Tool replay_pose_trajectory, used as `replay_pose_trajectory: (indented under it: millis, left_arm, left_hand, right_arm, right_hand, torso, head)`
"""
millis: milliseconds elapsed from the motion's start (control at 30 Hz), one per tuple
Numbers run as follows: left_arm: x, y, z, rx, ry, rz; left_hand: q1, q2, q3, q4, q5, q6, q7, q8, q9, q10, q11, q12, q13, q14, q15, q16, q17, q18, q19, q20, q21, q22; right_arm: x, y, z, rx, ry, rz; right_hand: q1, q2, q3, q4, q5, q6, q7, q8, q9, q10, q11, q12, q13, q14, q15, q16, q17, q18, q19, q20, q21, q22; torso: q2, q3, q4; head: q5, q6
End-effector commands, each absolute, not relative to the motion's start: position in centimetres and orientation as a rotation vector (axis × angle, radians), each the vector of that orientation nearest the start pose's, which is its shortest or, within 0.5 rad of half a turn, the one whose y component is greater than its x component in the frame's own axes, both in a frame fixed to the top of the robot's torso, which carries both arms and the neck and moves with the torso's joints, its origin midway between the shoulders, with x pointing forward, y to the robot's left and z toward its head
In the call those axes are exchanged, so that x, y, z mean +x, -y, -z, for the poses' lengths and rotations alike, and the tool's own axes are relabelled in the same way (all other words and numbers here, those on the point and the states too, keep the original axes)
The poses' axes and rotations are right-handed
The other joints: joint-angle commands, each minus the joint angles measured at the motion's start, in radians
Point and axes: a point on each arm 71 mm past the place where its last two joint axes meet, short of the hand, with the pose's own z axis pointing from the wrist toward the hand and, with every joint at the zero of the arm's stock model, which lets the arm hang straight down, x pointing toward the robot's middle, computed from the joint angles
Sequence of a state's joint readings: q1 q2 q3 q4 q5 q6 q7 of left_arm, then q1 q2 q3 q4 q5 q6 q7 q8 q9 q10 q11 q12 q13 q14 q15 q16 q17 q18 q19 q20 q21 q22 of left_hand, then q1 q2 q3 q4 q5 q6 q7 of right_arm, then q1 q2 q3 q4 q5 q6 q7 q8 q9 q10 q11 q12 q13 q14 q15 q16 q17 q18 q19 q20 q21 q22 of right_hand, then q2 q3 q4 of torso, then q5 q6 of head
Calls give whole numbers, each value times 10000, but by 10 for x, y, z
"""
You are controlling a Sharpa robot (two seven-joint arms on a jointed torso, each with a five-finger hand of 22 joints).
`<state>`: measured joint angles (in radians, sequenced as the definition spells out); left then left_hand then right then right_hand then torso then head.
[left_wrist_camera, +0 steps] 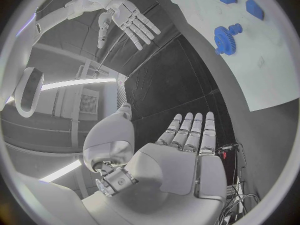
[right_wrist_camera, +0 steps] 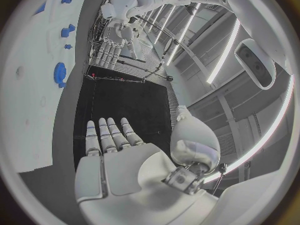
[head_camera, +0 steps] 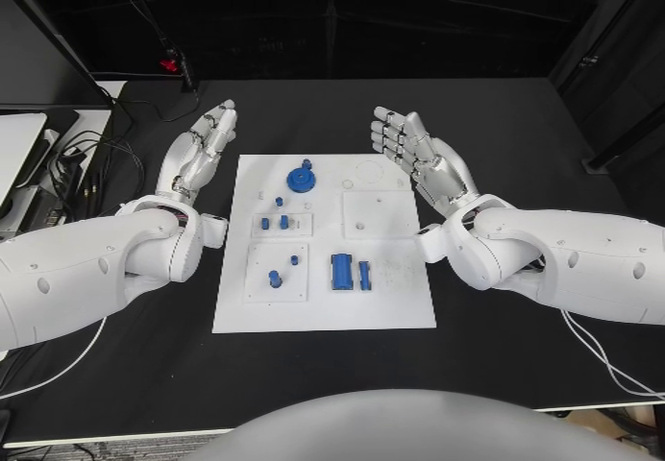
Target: Assemble the parts on the task board
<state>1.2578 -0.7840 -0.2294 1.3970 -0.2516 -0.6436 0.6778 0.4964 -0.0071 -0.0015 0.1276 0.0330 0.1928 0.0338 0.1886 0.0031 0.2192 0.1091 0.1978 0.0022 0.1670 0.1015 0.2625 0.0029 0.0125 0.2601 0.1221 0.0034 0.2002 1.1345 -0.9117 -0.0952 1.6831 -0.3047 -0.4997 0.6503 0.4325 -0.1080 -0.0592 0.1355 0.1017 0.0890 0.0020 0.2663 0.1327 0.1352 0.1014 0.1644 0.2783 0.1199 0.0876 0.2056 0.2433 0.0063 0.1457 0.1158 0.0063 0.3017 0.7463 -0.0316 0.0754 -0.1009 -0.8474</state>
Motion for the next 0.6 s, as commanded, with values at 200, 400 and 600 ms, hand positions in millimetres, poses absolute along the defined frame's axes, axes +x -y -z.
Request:
replay_pose_trajectory:
  millis: [200,400,600]
  left_arm:
    - [482,-211,209,-8970,-12040,12378]
    - [466,-196,221,-11464,-12141,12322]
    - [462,-192,224,-12089,-12178,12289]
  left_hand:
    - [-3744,71,15,-1276,-330,-1928,-338,-1886,-31,-2192,-1091,-1978,-22,-1670,-1015,-2625,-29,-125,-2601,-1221,-34,-2002]
    - [-4964,71,15,-1276,-330,-1928,-338,-1886,-31,-2192,-1091,-1978,-22,-1670,-1015,-2625,-29,-125,-2601,-1221,-34,-2002]
    - [-4964,71,15,-1276,-330,-1928,-338,-1886,-31,-2192,-1091,-1978,-22,-1670,-1015,-2625,-29,-125,-2601,-1221,-34,-2002]
  right_arm:
    - [448,196,200,8851,-12570,-14248]
    - [459,194,217,11131,-12280,-12896]
    - [462,192,224,12073,-12180,-12300]
  right_hand:
    - [-3228,1080,592,-1355,-1017,-890,-20,-2663,-1327,-1352,-1014,-1644,-2079,-1199,-876,-2056,-2433,-63,-1457,-1158,-63,-2259]
    - [-4325,1080,592,-1355,-1017,-890,-20,-2663,-1327,-1352,-1014,-1644,-2783,-1199,-876,-2056,-2433,-63,-1457,-1158,-63,-3017]
    - [-4325,1080,592,-1355,-1017,-890,-20,-2663,-1327,-1352,-1014,-1644,-2783,-1199,-876,-2056,-2433,-63,-1457,-1158,-63,-3017]
  torso:
    - [-481,76,-186]
    - [-1202,189,-452]
    - [-1779,279,-664]
  head:
    - [238,578]
    - [599,1466]
    - [888,2177]
